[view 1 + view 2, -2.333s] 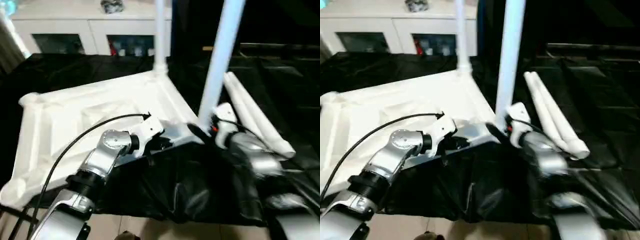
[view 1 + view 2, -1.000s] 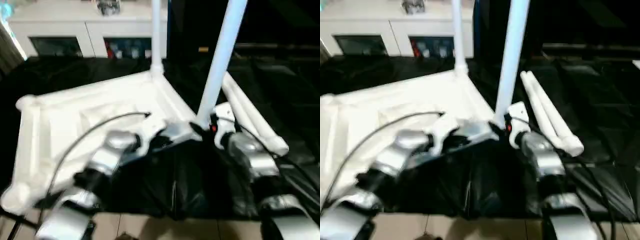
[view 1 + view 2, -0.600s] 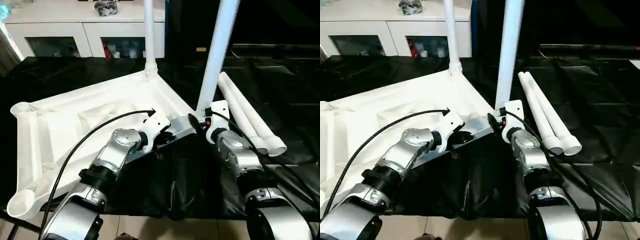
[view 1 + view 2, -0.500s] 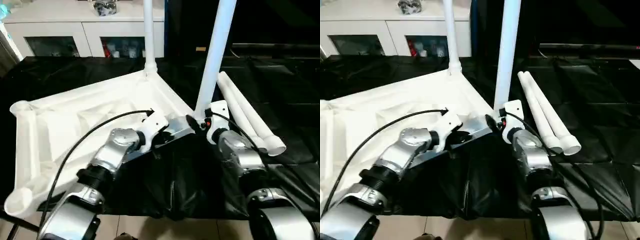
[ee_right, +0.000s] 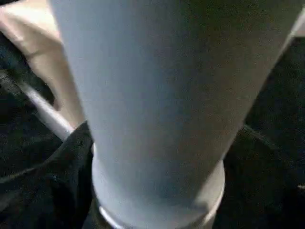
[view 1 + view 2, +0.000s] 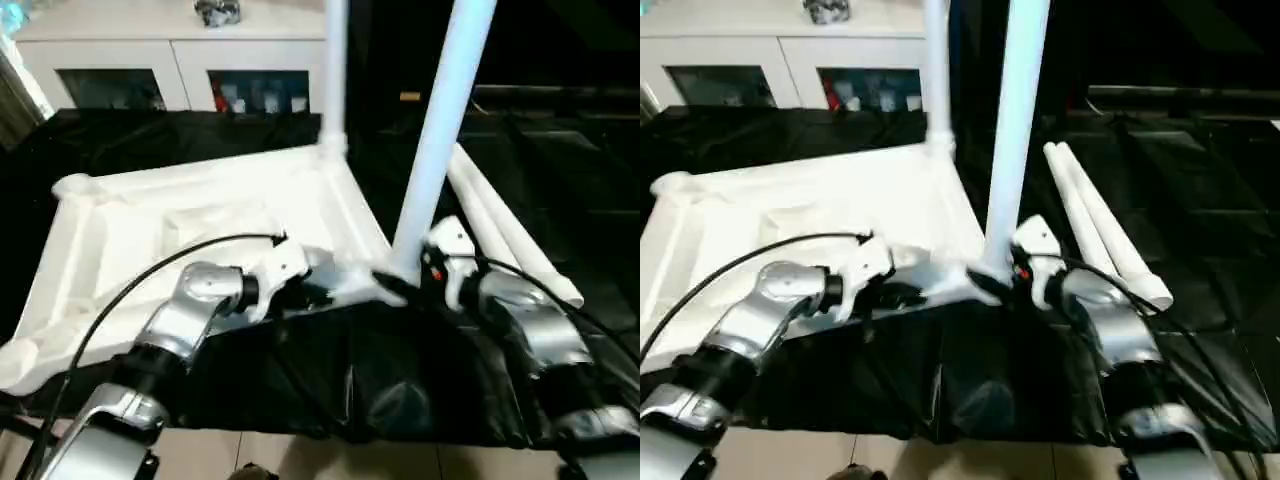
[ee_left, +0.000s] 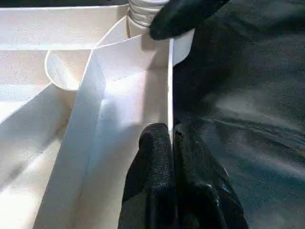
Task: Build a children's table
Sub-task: Rotate leg to tighten
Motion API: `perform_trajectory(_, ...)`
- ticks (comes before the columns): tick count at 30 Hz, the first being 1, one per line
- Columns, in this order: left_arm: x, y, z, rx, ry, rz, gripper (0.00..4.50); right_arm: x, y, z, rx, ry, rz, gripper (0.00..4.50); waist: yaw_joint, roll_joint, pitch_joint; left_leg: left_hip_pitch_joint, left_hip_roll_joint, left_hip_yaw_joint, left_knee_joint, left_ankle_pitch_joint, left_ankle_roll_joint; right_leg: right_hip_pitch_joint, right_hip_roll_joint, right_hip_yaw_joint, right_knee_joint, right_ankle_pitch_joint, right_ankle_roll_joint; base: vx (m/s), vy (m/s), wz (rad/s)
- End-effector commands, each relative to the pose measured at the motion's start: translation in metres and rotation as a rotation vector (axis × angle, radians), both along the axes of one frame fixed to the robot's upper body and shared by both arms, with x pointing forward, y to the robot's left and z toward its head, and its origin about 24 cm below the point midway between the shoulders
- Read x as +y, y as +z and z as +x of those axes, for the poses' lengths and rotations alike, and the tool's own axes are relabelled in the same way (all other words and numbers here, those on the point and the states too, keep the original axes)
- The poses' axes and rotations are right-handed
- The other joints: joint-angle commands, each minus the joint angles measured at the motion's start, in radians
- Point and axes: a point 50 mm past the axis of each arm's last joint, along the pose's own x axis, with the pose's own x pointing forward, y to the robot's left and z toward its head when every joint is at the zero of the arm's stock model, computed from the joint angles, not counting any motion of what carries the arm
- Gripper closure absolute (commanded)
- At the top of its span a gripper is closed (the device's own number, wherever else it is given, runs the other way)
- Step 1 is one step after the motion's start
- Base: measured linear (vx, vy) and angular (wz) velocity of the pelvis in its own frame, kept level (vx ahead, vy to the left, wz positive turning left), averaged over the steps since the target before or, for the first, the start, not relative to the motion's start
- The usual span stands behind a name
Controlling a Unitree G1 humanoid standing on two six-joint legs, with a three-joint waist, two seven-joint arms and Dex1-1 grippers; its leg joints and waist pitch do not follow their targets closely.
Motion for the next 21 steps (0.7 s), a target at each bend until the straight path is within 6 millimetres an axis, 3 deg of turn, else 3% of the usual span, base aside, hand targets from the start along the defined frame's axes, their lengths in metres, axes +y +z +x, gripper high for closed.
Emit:
perform_trajectory(1, -0.007, 0.015, -0.001, -0.051, -0.082, -0.039, 4.5, 0.004, 0.004, -0.004, 0.013, 0.071, 0.006, 0.43, 0.001, -0.008, -0.069, 0.017, 0.017, 0.004, -0.067, -0.231, 0.051, 0.051, -0.036, 0.025, -0.065, -0.132, -0.244, 0.0, 0.0, 0.0)
perform_trajectory(9, -0.004, 0.014, -0.004, -0.033, -0.113, -0.028, 4.5, 0.01, 0.004, -0.006, 0.043, 0.127, 0.014, 1.14, -0.001, -0.005, -0.072, 0.017, 0.015, 0.002, -0.066, -0.216, 0.042, 0.05, -0.036, 0.024, -0.061, -0.105, -0.258, 0.0, 0.0, 0.0)
perform_trajectory(14, -0.004, 0.013, -0.006, -0.027, -0.118, -0.027, 4.5, 0.012, 0.003, -0.009, 0.056, 0.139, 0.02, 1.63, -0.002, -0.009, -0.072, 0.017, 0.015, 0.003, -0.064, -0.206, 0.049, 0.051, -0.036, 0.024, -0.059, -0.091, -0.263, 0.0, 0.0, 0.0)
perform_trajectory(18, -0.004, 0.012, -0.005, -0.036, -0.097, -0.03, 4.5, 0.014, 0.0, -0.008, 0.052, 0.109, 0.035, 1.69, -0.002, -0.01, -0.072, 0.017, 0.015, 0.003, -0.064, -0.209, 0.047, 0.051, -0.037, 0.024, -0.061, -0.116, -0.257, 0.0, 0.0, 0.0)
perform_trajectory(21, -0.009, 0.009, 0.006, -0.061, 0.052, -0.049, 4.5, 0.015, -0.009, 0.009, 0.014, -0.137, 0.041, 1.74, -0.012, -0.015, -0.069, 0.018, 0.013, 0.002, -0.068, -0.22, 0.026, 0.048, -0.039, 0.025, -0.064, -0.154, -0.251, 0.0, 0.0, 0.0)
